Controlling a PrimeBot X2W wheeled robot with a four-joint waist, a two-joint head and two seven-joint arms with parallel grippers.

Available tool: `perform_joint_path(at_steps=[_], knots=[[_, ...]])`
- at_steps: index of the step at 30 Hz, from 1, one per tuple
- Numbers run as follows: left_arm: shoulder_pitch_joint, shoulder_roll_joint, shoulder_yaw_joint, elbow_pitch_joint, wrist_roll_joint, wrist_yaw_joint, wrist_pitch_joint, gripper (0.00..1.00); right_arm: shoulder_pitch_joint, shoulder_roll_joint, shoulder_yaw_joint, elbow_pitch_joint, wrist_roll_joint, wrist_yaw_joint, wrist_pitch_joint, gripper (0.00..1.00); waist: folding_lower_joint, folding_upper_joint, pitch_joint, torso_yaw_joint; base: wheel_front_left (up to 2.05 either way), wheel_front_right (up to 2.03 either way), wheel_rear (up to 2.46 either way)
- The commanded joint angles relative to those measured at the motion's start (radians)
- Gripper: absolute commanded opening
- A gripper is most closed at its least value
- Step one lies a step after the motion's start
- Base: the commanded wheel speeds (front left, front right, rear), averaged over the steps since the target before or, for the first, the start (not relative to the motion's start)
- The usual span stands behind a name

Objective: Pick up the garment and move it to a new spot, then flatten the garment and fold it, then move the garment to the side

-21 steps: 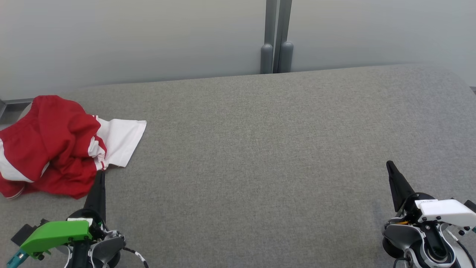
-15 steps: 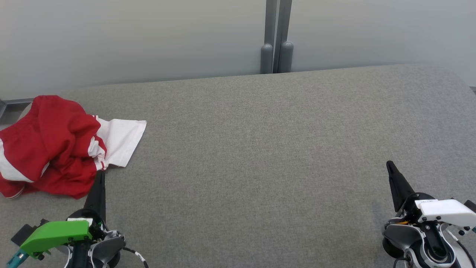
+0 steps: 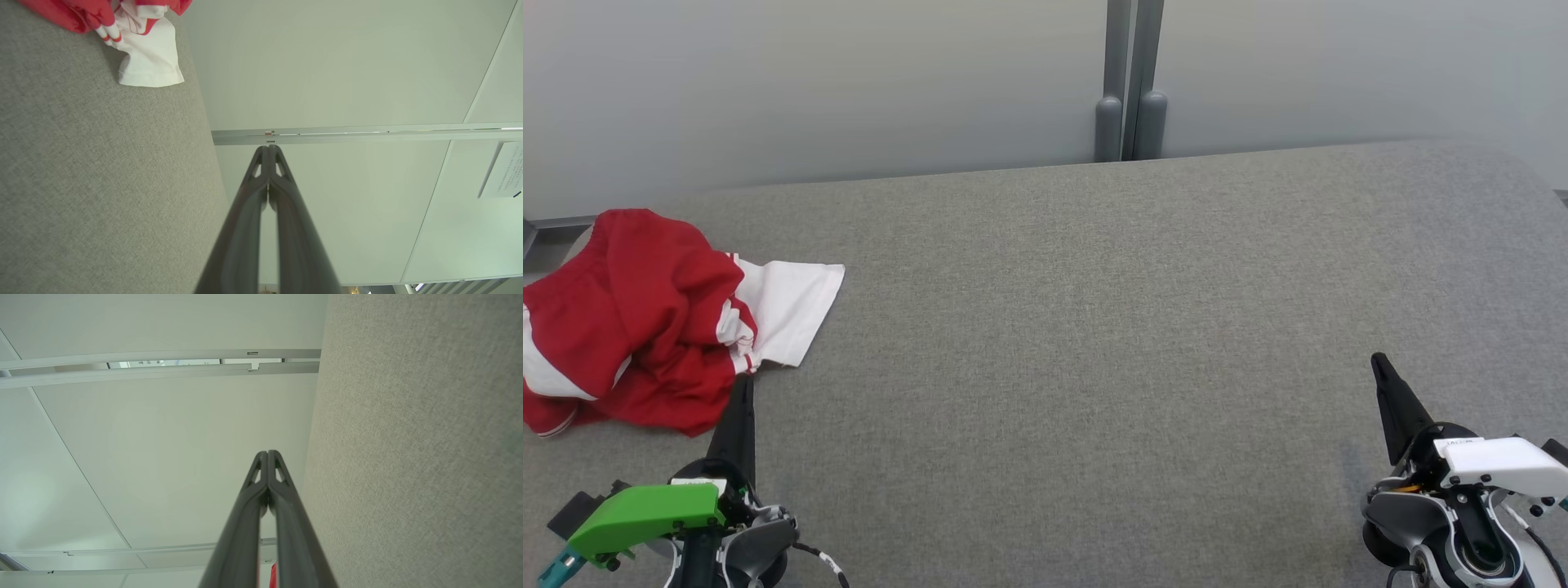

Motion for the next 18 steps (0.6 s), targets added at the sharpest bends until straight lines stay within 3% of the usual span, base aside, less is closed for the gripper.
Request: perform_joint_path(at_steps=[1, 6, 7, 18], knots=[[-0.012, 0.001, 0.002, -0.001, 0.009, -0.004, 0.003, 0.00, -0.007, -0.001, -0.001, 0.000, 0.001, 0.001, 0.002, 0.00, 0.0000, -0.0001, 0.000, 0.000, 0.00, 0.00, 0.00], [-0.012, 0.001, 0.002, -0.001, 0.009, -0.004, 0.003, 0.00, -0.007, -0.001, -0.001, 0.000, 0.001, 0.001, 0.002, 0.00, 0.0000, -0.0001, 0.000, 0.000, 0.00, 0.00, 0.00], [0.001, 0.000, -0.001, 0.002, 0.000, 0.000, 0.000, 1.00, 0.001, 0.000, 0.000, 0.003, 0.000, 0.000, 0.000, 1.00, 0.0000, -0.0001, 0.000, 0.000, 0.00, 0.00, 0.00], [0.031, -0.007, -0.021, 0.015, 0.023, 0.002, -0.038, 1.00, 0.013, 0.009, 0.043, 0.024, -0.016, 0.000, -0.040, 1.00, 0.0000, -0.0001, 0.001, 0.000, 0.00, 0.00, 0.00]])
